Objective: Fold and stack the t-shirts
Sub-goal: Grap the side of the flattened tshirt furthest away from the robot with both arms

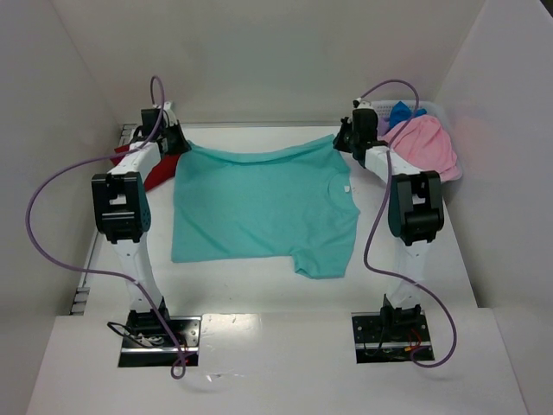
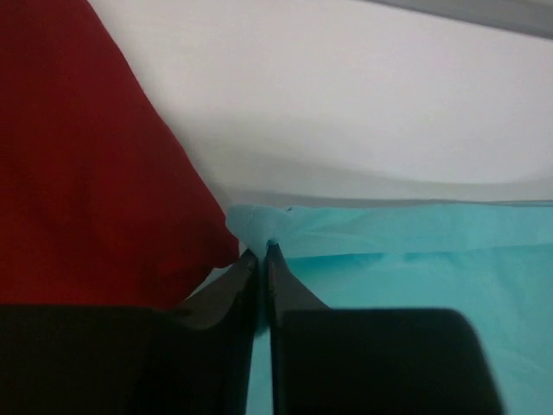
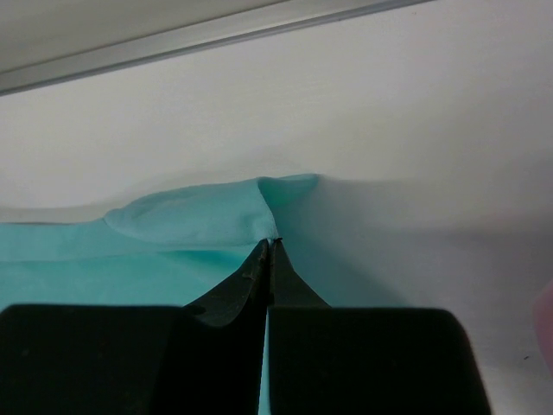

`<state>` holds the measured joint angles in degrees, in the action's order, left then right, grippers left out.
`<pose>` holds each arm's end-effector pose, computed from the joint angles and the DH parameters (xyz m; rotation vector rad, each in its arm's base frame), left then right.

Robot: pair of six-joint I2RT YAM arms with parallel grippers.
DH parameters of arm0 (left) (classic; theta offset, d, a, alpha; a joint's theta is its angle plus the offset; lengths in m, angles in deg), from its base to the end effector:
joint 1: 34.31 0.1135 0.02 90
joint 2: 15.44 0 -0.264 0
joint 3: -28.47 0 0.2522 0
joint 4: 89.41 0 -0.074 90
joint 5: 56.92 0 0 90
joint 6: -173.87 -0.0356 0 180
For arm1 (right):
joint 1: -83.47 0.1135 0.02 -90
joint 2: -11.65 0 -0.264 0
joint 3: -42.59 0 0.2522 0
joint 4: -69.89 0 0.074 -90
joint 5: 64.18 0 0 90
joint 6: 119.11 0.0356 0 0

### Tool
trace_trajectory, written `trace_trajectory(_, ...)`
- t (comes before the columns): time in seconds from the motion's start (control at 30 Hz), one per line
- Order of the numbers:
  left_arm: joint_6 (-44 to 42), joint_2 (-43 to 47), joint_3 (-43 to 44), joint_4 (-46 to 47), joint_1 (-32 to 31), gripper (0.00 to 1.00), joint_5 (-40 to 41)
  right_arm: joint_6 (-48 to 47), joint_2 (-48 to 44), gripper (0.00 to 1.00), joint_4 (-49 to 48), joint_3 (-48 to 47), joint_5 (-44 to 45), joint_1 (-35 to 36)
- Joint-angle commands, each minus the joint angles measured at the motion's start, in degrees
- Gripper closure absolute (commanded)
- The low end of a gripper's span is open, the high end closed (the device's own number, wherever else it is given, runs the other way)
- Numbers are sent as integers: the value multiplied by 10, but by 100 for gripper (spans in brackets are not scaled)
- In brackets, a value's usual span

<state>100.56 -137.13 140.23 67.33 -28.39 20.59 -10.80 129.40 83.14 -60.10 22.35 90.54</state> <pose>0.4963 0.0437 0.2351 -0.2968 2.1338 -0.3434 0.4790 0.0616 0.2297 0.1663 2.0743 0.3344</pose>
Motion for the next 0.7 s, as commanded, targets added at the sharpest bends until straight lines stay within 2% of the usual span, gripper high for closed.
trace_trajectory(0.0, -4, -22, 18, 34, 3, 80, -9, -8, 20, 100, -10, -41, -6, -6)
trace_trajectory(0.07, -4, -31, 33, 34, 3, 67, -9, -8, 27, 100, -10, -48, -11, -6)
trace_trajectory(0.17, -4, -58, 61, 40, 9, 35, -3, -13, 48, 100, 1, -66, -11, -6)
trace_trajectory(0.2, -4, -58, 68, 50, 9, 29, -3, -13, 56, 100, 1, -75, -11, -6)
trace_trajectory(0.53, -4, -104, 128, 34, 9, 26, -2, -24, 74, 100, 7, -98, -11, 0)
trace_trajectory(0.67, -4, -116, 134, 21, 9, 29, 32, -29, 85, 100, 12, -103, -11, 0)
